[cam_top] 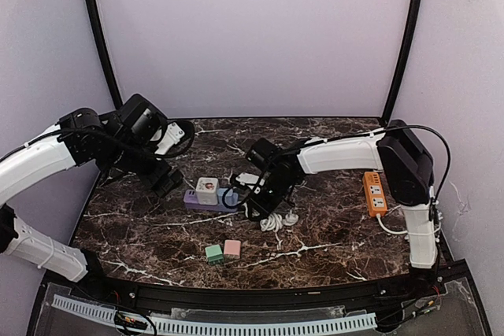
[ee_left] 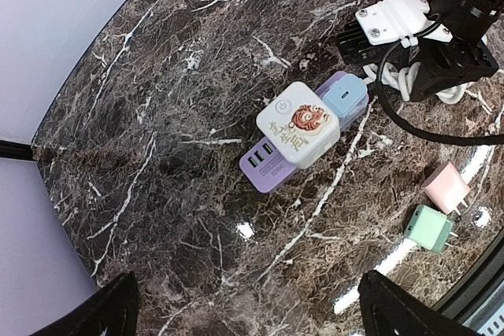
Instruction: Insert the plug
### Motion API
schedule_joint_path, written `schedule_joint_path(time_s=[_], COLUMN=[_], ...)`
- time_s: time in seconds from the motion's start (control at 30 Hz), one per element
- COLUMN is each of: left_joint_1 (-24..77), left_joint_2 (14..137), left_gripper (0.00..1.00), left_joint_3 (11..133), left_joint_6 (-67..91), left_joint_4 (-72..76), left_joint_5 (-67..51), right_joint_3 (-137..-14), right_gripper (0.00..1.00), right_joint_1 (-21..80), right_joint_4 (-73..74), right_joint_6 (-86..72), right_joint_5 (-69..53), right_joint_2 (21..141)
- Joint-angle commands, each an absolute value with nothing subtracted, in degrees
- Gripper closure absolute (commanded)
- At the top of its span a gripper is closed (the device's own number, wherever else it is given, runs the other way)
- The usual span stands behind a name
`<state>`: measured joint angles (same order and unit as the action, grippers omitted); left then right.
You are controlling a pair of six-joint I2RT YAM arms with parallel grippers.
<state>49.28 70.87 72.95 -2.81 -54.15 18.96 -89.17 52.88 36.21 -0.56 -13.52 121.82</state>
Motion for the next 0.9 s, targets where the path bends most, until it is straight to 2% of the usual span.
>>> schedule_joint_path(time_s=[0.0, 0.1, 0.33, 0.7, 0.87], left_joint_1=[49.03, 49.03, 49.03, 49.11, 49.09], left_joint_2=[67.82, 66.6, 65.46, 64.61, 65.22], left_gripper=[0.01, 0.02, 0.02, 0.02, 0.01], left_joint_3=[71.66, 70.87, 70.82, 72.43, 73.89], left_joint_6=[-0.32, 0.56, 2.85, 5.46, 6.61], left_joint_4=[-57.48, -57.77, -59.42, -61.91, -63.33], left_joint_5=[18.54, 18.18, 17.24, 15.07, 14.65], right_joint_3=[-90.28, -91.3, -97.25, -113.01, -121.32], right_gripper=[0.81, 1.0, 1.0, 1.0, 1.0], right_joint_1=[53.35, 53.29, 51.22, 39.84, 34.97], right_joint_4=[36.97, 37.25, 37.8, 41.22, 43.83], right_joint_6=[-1.83, -2.37, -3.78, -5.59, -3.46], right_joint_5=[-9.6, -8.64, -7.2, -7.91, -3.36], right_joint_2=[124.02, 124.94, 128.21, 137.15, 141.72])
